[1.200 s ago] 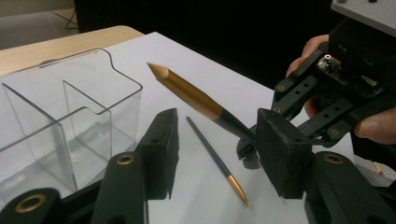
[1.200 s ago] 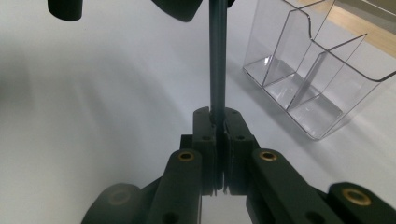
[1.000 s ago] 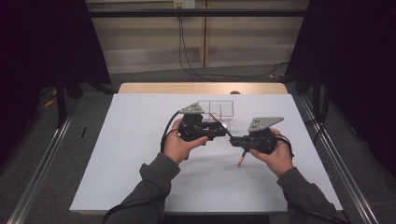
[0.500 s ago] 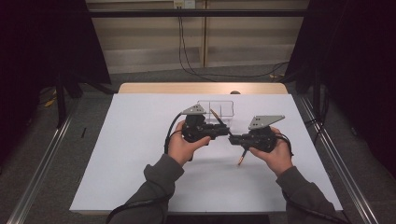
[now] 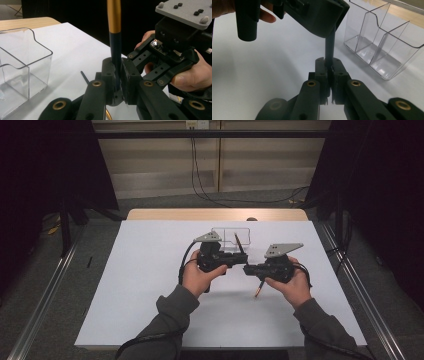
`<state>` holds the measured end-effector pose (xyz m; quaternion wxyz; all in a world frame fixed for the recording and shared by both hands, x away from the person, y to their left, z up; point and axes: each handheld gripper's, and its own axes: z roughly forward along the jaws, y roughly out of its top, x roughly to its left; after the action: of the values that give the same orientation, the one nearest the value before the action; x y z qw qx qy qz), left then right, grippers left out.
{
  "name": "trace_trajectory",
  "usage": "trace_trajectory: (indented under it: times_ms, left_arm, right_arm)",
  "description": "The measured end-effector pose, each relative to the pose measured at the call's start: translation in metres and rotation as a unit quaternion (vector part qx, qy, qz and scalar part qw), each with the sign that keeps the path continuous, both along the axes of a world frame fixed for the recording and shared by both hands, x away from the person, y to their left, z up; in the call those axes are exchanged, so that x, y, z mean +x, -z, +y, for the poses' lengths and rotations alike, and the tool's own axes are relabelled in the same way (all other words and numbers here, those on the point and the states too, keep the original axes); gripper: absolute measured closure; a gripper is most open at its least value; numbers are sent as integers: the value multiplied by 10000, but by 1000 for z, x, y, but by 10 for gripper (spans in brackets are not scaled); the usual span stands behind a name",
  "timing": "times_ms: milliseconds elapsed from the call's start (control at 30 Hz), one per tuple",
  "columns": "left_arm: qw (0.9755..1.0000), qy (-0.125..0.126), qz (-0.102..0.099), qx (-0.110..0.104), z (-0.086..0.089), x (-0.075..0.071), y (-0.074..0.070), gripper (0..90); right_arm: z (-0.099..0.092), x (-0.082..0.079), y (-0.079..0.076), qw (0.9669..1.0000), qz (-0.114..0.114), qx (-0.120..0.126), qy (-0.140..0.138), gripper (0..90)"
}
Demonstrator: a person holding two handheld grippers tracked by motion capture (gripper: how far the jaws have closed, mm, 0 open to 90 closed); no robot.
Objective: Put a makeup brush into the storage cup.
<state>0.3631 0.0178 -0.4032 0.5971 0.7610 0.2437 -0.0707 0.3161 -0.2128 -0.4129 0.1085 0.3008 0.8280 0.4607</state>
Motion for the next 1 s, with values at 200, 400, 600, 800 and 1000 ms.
trace_trajectory:
  times_ms: [200,400,600,800,1000]
  left_arm:
    - [9999,-26,39,-115,-1,0,1,823]
    - [9999,6,-18,-99,-3,-1,-1,833]
    - [9999,-35,-25,-159,-4,-2,-1,835]
    - [9998,-58,-15,-199,-4,-2,0,837]
    - [9998,-71,21,-186,-4,-1,0,838]
  right_arm:
    - [2,0,-1,10000,36,77,-14,853]
    - [2,0,0,9998,74,194,-47,851]
    - [4,0,0,9996,123,243,-30,844]
    - [7,0,0,9994,173,312,-50,832]
    - [9,1,1,9989,241,386,-77,822]
